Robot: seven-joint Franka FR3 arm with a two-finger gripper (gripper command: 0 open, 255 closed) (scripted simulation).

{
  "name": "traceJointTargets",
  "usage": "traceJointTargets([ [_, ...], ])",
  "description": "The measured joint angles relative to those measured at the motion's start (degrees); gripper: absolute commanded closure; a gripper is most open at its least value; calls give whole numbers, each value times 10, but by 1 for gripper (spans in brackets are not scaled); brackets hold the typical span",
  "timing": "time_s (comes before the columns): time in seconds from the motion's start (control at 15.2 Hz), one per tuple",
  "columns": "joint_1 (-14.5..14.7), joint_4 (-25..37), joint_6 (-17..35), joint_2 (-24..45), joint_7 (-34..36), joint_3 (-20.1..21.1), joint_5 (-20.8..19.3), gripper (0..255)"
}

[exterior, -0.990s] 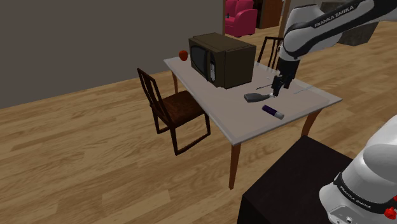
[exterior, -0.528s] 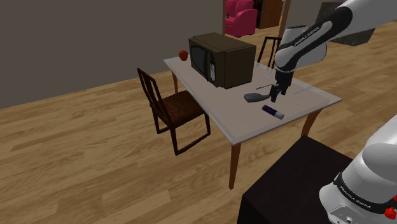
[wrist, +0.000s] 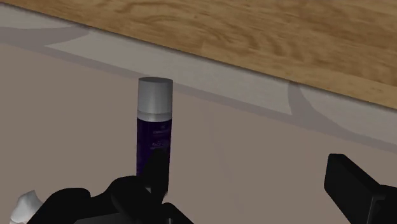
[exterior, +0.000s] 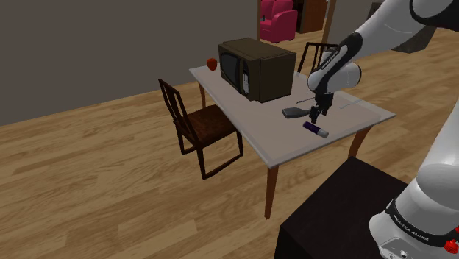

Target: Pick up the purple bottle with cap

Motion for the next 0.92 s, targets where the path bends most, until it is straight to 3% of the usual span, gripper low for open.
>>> traceJointTargets([
  [0.46, -57, 113, 47, 159, -64, 26, 58, 0],
  [0.73, -89, 195, 50, 241, -84, 39, 72, 0],
  [0.92, -100, 218, 61, 274, -89, 47, 79, 0],
])
